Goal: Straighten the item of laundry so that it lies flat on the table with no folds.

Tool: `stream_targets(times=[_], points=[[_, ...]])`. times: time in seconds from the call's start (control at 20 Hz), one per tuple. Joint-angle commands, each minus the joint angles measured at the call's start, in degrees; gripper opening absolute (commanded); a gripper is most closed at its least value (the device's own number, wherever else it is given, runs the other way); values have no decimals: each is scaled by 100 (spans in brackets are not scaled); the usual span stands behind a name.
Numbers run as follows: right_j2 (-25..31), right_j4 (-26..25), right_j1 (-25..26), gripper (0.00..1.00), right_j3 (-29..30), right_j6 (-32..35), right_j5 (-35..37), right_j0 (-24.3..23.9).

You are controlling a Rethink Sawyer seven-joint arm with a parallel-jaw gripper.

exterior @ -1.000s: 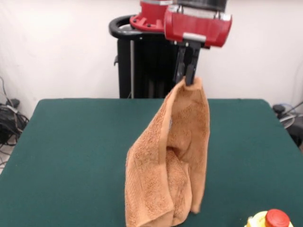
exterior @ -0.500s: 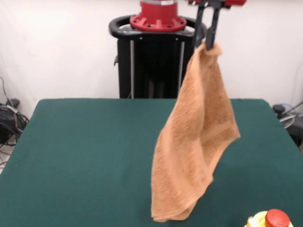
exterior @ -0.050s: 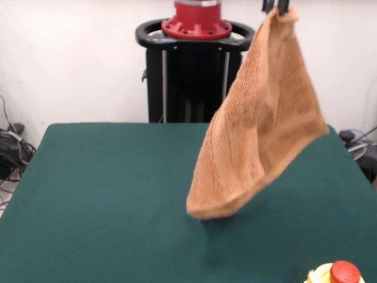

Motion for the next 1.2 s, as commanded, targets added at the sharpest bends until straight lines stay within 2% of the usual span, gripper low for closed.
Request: stream_targets(times=[0.05, 0.7, 1.0, 1.2], points=[[-59, 370, -250, 0, 796, 1557, 152, -151], [95, 552, -935, 0, 1188, 385, 699, -1032], [406, 953, -1133, 0, 1923, -188, -76, -1408], [529, 1128, -1207, 0, 2269, -494, -337, -1602]])
